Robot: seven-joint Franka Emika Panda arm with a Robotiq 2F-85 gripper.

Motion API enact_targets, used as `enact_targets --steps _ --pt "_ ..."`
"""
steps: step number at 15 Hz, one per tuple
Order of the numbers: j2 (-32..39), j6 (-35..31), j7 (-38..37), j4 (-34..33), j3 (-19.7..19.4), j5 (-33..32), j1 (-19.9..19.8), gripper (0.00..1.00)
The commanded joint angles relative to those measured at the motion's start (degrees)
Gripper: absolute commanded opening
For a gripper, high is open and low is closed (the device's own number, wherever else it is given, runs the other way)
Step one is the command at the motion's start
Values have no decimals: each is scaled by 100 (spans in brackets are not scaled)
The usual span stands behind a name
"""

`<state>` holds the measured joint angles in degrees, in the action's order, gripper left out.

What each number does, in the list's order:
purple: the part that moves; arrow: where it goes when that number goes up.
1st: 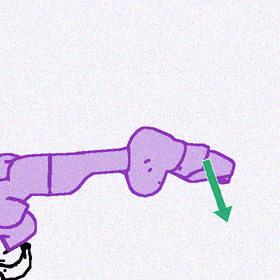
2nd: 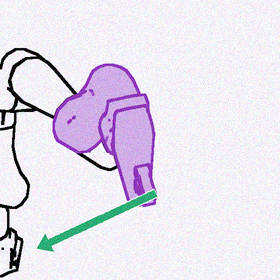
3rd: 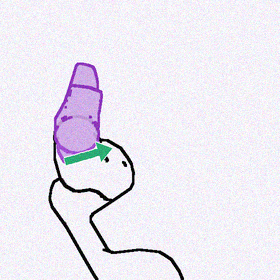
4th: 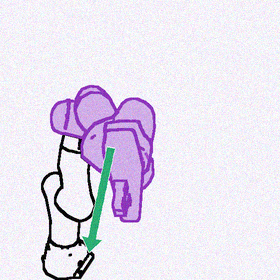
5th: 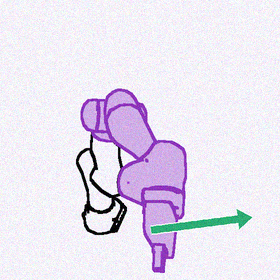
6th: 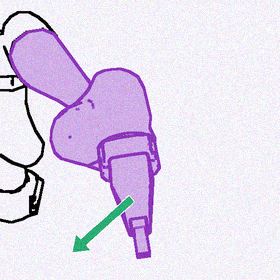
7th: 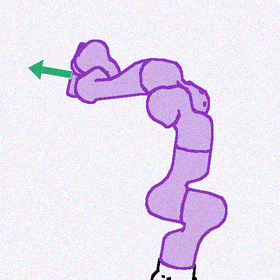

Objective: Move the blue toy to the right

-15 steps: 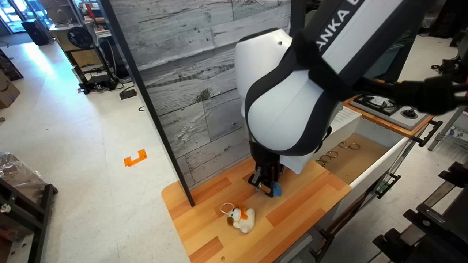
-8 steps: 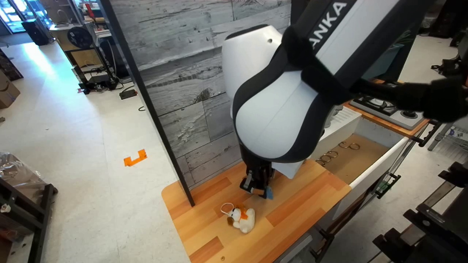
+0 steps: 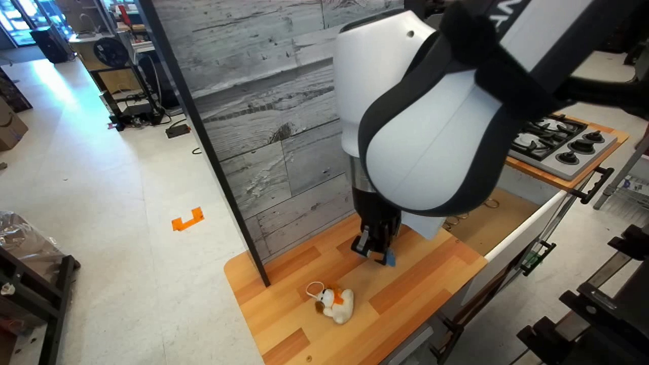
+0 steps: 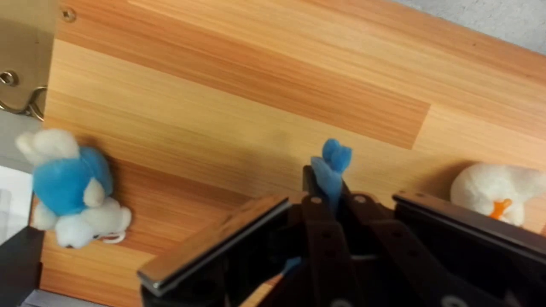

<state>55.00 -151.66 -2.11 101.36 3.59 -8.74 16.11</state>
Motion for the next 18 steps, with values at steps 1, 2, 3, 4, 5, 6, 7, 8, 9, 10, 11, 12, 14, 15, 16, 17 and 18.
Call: enact_targets --steps 1,2,3,4,5,6,7,8,9,10,11,12,14,15,16,17,18 --pt "-461 -291 -318 756 -264 -21 80 1" --pt "-471 -278 -366 829 -303 5 56 1" --pt "-501 -243 -432 902 -346 22 47 1" --pt "-517 -209 -482 953 -376 47 16 1" --pt "-522 -181 -511 985 -391 80 -35 1" --pt "-536 -134 -567 1016 -414 110 -58 1" --pt "-519 -87 -599 1020 -426 139 -106 1" --pt "-507 -66 -636 1028 -447 151 -139 1" --pt "-501 -52 -674 1036 -474 158 -158 1" --pt "-492 -31 -699 1036 -493 161 -181 1" --pt "-473 -1 -719 1014 -515 160 -201 1" --pt "-438 25 -748 974 -550 149 -201 1" --pt "-375 133 -834 885 -632 120 -174 30" --pt "-355 171 -861 862 -667 96 -153 31" --pt "-352 181 -894 856 -707 66 -118 38" --pt "-360 168 -911 859 -736 40 -90 44" --pt "-380 154 -917 870 -748 25 -76 52"
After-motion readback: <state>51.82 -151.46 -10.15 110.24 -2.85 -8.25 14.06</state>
